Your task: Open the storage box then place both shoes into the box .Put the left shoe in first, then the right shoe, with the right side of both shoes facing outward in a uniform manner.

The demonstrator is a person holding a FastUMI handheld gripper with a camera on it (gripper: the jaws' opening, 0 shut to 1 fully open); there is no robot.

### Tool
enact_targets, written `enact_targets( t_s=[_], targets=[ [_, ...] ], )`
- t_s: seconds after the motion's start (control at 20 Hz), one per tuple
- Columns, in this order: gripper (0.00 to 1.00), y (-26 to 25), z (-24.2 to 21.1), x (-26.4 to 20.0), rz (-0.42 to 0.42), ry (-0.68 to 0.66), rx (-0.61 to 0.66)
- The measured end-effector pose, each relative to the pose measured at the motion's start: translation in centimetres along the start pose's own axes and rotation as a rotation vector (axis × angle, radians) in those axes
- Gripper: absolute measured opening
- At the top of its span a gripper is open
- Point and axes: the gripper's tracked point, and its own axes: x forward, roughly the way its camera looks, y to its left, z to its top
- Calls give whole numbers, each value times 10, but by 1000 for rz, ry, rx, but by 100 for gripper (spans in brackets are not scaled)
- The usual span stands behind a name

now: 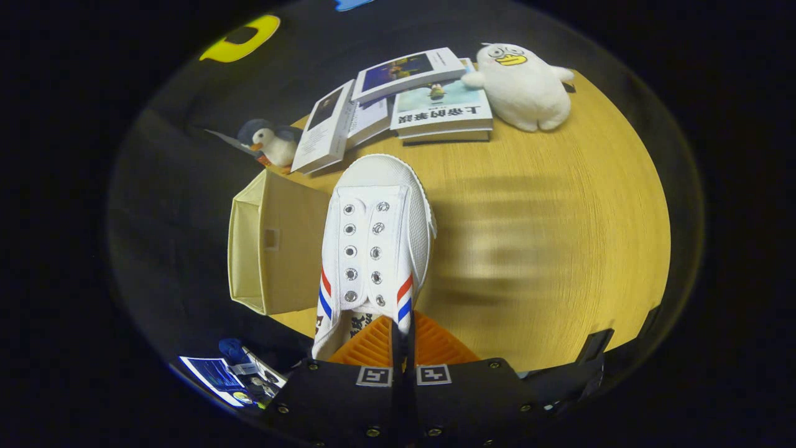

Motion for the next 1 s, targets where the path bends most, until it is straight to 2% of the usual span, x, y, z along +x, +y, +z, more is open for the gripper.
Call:
enact_targets(
  t_s=[0.25, 0.7, 1.0],
  targets=[
    [0, 59, 23, -3, 13, -2, -131],
    [0, 184, 54, 18, 99, 25, -341],
    [0, 228, 60, 55, 64, 69, -438]
  ],
)
